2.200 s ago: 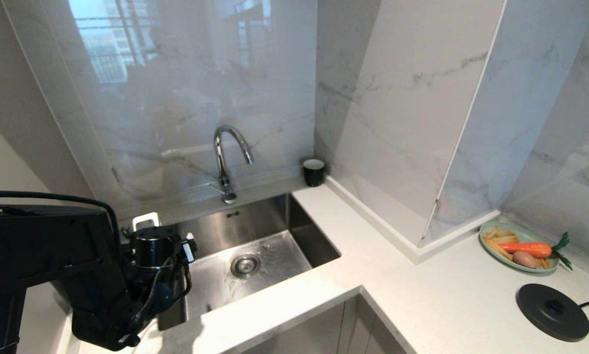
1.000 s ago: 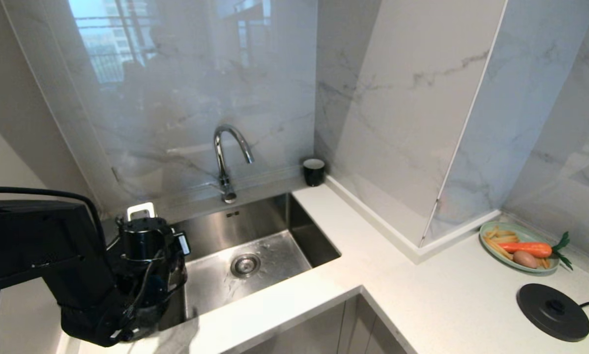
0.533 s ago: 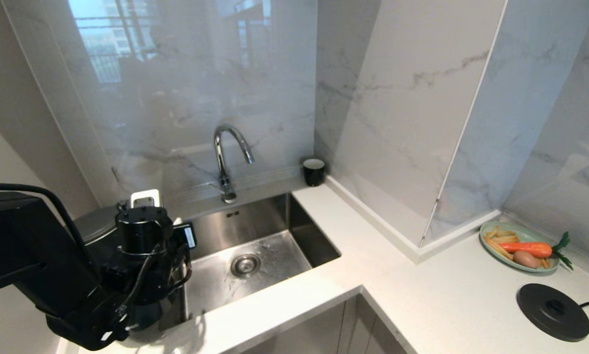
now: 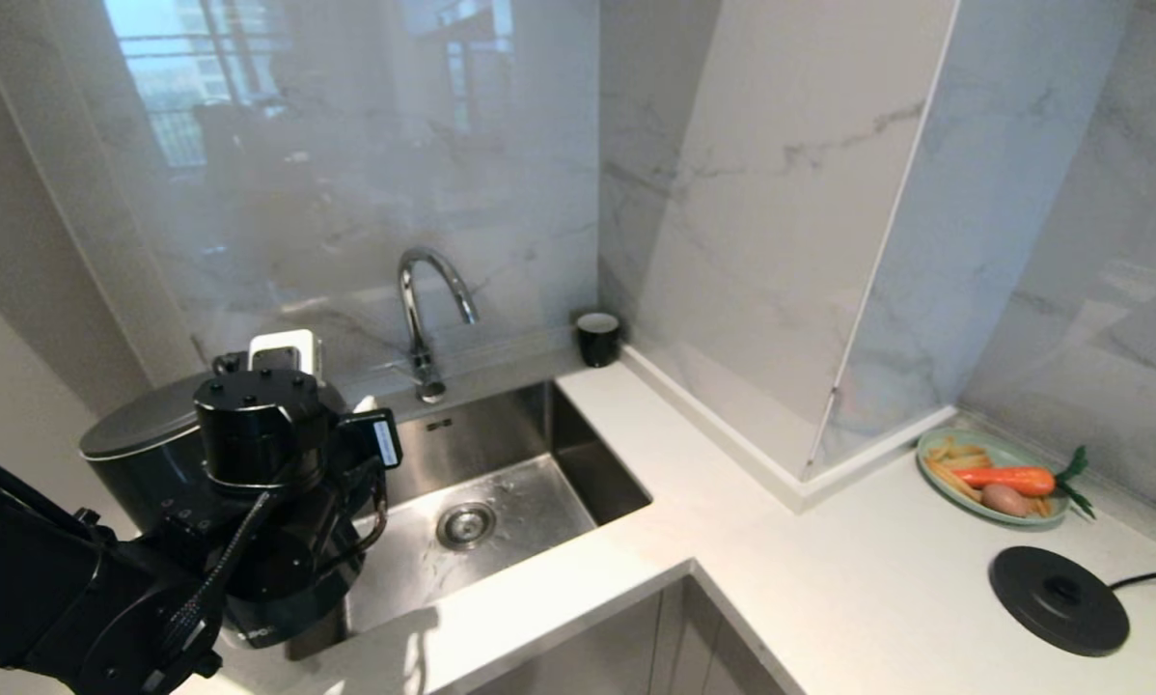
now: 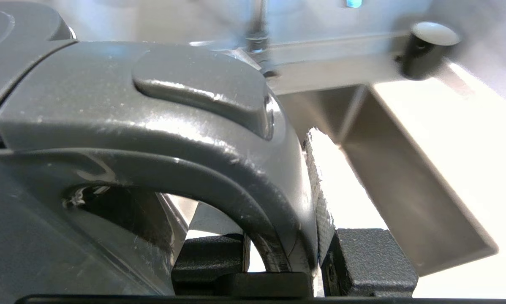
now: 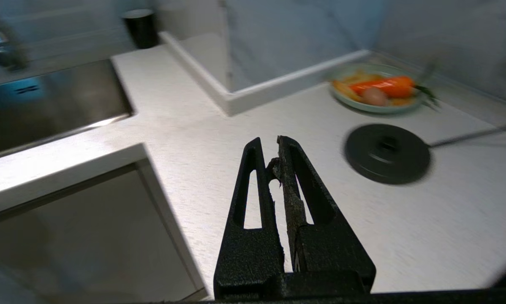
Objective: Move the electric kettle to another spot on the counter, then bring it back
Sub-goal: Place it on the power base
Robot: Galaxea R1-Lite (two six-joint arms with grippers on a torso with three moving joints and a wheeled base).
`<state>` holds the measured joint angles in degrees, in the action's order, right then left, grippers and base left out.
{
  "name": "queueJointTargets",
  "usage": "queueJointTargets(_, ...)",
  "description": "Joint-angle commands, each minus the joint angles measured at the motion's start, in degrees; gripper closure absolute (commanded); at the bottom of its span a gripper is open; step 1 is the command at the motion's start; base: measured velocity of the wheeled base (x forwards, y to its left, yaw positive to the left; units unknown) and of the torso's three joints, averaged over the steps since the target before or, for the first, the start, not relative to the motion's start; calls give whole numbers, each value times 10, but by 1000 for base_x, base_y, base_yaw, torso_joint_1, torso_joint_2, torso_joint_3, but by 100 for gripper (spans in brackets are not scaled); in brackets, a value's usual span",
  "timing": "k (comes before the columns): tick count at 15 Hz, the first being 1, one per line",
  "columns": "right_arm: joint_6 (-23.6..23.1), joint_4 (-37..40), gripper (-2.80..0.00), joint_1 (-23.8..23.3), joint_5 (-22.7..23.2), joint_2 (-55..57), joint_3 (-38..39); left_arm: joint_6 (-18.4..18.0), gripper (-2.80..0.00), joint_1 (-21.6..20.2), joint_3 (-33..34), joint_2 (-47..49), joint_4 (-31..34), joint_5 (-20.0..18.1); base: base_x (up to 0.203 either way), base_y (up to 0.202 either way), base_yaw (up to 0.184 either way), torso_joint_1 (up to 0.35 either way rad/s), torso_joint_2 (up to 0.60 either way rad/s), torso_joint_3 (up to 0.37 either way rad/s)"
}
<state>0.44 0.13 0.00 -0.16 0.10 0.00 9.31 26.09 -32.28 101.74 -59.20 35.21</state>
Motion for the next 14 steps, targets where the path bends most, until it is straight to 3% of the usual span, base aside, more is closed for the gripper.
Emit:
queueJointTargets(1, 0, 0, 0, 0, 0, 0, 0, 2, 0, 14, 4, -13, -4, 0, 4, 10, -149, -2, 7, 7)
queueJointTargets(5, 0, 0, 0, 0, 0, 0, 0, 4, 0, 39, 9, -10, -4, 13, 2, 8, -173, 4, 4, 3)
queueJointTargets(14, 0, 0, 0, 0, 0, 0, 0, 4, 0, 45, 13, -11, -4, 14, 2, 9, -172, 2, 4, 3)
